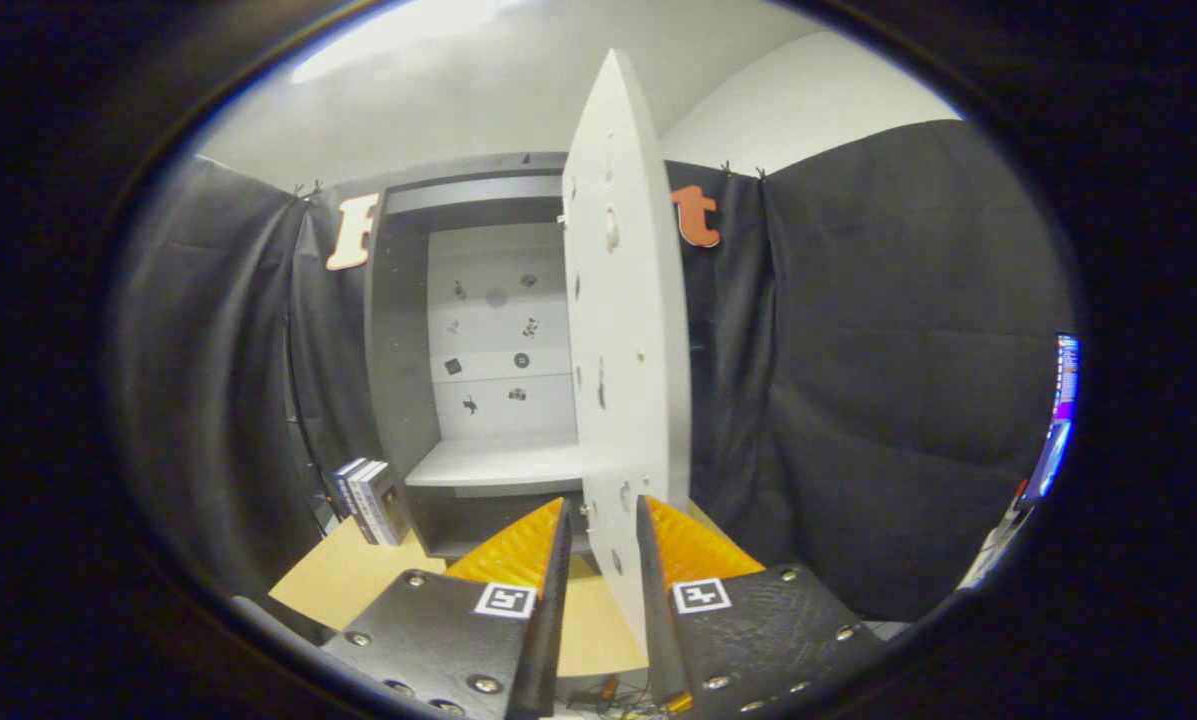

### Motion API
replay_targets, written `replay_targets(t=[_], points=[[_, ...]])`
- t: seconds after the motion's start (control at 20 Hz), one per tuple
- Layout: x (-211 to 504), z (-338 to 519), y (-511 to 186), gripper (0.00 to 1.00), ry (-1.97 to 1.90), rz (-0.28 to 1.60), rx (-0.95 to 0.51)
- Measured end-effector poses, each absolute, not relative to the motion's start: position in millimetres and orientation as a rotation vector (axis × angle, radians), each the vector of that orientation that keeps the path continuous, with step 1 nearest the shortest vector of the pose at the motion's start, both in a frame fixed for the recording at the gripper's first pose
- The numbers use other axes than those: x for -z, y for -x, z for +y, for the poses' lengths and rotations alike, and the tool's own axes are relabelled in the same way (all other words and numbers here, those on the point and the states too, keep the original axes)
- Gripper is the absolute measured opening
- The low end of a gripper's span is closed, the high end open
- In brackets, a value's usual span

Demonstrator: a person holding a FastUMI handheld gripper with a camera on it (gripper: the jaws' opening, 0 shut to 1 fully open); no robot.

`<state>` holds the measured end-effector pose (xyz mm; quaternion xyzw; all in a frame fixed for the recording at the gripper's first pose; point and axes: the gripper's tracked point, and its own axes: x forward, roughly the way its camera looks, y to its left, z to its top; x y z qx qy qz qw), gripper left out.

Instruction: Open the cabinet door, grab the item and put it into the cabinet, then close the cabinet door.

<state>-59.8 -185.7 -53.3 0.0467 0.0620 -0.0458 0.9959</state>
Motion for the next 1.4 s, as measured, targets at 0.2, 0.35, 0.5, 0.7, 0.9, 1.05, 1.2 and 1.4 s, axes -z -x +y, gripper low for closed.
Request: replay_targets(t=[0.2, 0.35, 0.5, 0.7, 0.9, 1.05, 1.2, 1.4], points=[[73, -134, 50, 0.58, -0.081, 0.141, 0.048], [92, -100, 43, 0.74, -0.084, 0.158, 0.015], [120, -71, 27, 0.89, -0.1, 0.191, 0.0], [170, -41, -1, 0.91, -0.12, 0.248, -0.032], [228, -18, -28, 0.91, -0.105, 0.33, -0.056], [269, -1, -47, 0.91, -0.112, 0.393, -0.083], [310, 11, -63, 0.91, -0.107, 0.453, -0.105], [364, 24, -78, 0.91, -0.119, 0.53, -0.128]])
